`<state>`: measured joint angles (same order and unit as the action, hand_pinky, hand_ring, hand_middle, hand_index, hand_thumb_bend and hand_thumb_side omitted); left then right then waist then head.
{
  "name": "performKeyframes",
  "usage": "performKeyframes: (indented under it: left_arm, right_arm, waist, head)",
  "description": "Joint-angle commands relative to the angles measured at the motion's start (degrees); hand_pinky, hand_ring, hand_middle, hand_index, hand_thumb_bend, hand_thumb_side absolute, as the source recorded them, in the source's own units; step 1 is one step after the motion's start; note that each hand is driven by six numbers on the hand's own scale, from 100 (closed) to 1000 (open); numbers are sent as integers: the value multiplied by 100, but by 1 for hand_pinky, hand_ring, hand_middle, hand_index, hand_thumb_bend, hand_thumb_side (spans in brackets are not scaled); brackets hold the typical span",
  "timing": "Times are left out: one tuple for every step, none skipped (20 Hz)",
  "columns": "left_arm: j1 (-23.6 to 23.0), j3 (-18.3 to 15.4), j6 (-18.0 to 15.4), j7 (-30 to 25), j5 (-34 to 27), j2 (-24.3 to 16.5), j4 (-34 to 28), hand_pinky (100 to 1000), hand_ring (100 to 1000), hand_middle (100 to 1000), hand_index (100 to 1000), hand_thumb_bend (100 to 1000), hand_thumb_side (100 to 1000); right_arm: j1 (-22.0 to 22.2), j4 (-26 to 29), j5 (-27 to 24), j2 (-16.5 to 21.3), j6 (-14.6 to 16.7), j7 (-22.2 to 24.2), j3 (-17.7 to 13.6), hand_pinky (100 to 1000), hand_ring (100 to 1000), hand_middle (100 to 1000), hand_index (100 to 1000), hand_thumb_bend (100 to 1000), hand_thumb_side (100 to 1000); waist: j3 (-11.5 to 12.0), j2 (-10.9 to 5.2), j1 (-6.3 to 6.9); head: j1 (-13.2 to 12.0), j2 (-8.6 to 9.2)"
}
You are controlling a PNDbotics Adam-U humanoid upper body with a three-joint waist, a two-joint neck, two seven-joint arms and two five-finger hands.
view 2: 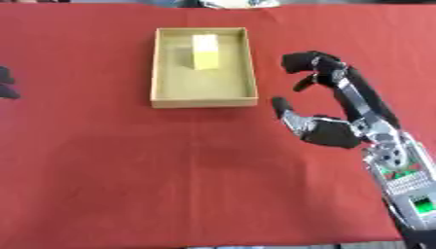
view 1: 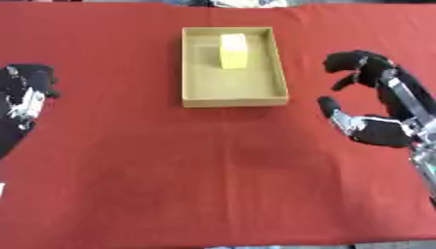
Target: Pick up objects on the table and place them in the box.
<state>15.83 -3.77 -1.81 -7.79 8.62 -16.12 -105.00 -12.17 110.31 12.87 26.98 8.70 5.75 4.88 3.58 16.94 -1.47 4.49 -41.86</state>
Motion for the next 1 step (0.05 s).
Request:
performKeyframes:
  left_arm:
    - [19, -47, 4, 0, -3, -29, -94, 660, 547, 576, 711, 200, 646]
  right_arm:
    - [-9, 102, -62, 27, -1, -66, -90, 609, 783, 748, 852, 262, 372]
  waist:
    - [-1, -97, 25]
  head:
    - [-47, -45]
